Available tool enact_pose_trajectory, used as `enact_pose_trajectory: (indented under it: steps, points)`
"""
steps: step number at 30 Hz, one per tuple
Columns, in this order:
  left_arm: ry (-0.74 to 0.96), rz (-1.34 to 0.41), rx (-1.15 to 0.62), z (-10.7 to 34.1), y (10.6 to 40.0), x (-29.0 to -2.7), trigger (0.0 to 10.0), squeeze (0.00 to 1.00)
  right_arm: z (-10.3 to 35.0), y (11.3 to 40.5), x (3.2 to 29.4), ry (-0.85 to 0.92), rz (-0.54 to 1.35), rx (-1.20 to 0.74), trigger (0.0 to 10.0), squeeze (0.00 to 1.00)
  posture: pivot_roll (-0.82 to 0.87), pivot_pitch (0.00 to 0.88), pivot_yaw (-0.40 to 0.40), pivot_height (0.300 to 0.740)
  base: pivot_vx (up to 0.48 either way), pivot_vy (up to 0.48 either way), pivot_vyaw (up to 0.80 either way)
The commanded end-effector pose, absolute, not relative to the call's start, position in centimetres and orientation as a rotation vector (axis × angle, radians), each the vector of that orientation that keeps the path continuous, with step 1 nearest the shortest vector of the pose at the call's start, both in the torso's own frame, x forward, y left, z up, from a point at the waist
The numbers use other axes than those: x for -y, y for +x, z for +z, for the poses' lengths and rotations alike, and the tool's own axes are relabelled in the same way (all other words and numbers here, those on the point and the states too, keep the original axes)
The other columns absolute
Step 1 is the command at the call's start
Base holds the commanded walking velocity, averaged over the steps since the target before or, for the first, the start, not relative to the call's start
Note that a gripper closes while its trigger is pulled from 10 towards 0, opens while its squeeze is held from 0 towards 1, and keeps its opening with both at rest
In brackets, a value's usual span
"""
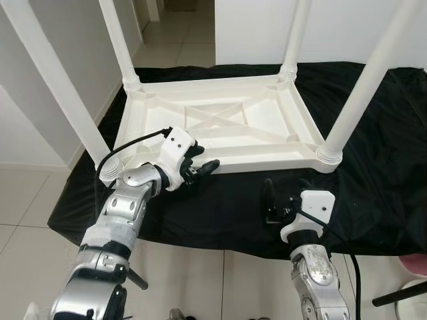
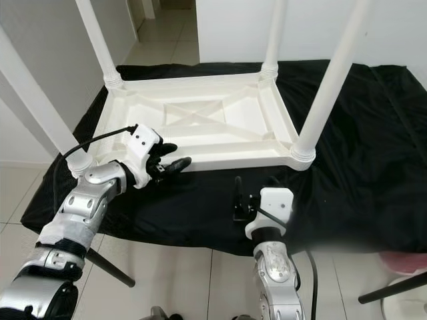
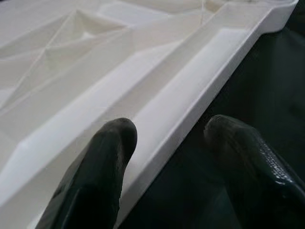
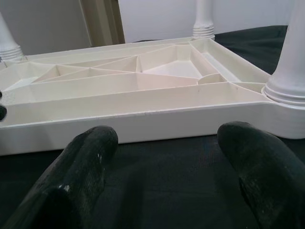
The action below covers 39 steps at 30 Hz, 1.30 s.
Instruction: Building children table
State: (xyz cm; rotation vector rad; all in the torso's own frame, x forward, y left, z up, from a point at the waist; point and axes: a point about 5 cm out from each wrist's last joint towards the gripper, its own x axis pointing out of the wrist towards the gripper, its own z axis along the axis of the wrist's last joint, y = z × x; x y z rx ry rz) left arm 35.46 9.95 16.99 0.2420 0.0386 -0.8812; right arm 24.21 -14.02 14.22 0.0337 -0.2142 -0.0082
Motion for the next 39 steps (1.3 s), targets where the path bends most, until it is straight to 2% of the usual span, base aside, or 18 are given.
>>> enact_pose_trajectory:
  steps: [1,3,4,6,15,25,27,31,39]
  points:
    - [0.297,-0.551,-0.045,16.4,36.6,-11.3,10.0,0.00,14.2,24.2,13.8,0.038,0.003,0.202,10.0,0.00,-0.12,0.060,0.080,0.740,0.000,0.000,0.00]
    - [0.340,-0.541,-0.076,15.7,36.8,-11.3,10.0,0.00,14.3,24.3,13.9,0.036,0.002,0.205,10.0,0.00,-0.12,0.060,0.078,0.740,0.000,0.000,0.00]
    - [0.417,-0.551,-0.114,14.7,36.9,-11.3,10.0,0.00,14.4,24.4,14.0,0.034,-0.001,0.208,10.0,0.00,-0.12,0.066,0.078,0.740,0.000,0.000,0.00]
    - [0.431,-0.562,-0.134,14.4,37.0,-11.3,10.0,0.00,14.4,24.5,14.0,0.034,-0.002,0.209,10.0,0.00,-0.12,0.066,0.078,0.740,0.000,0.000,0.00]
    - [0.448,-0.582,-0.258,12.9,37.3,-12.4,10.0,0.00,14.9,25.1,14.2,0.032,-0.009,0.222,10.0,0.00,-0.12,0.082,0.087,0.740,0.000,0.000,0.00]
    - [0.450,-0.648,-0.292,12.1,36.9,-12.1,10.0,0.00,15.1,25.4,13.9,0.039,-0.008,0.230,10.0,0.00,-0.11,0.076,0.096,0.740,0.000,0.000,0.00]
    - [0.443,-0.673,-0.311,11.7,36.8,-12.0,10.0,0.00,15.1,25.6,13.8,0.042,-0.009,0.233,10.0,0.00,-0.10,0.074,0.102,0.740,0.000,0.000,0.00]
    - [0.408,-0.845,-0.359,11.2,35.8,-11.4,10.0,0.00,15.2,25.8,13.7,0.047,-0.015,0.238,10.0,0.00,-0.10,0.074,0.116,0.740,0.000,0.000,0.00]
    - [0.401,-0.976,-0.354,11.1,34.3,-10.4,10.0,0.00,15.0,25.7,13.9,0.047,-0.021,0.236,10.0,0.00,-0.10,0.074,0.121,0.740,0.000,0.000,0.00]
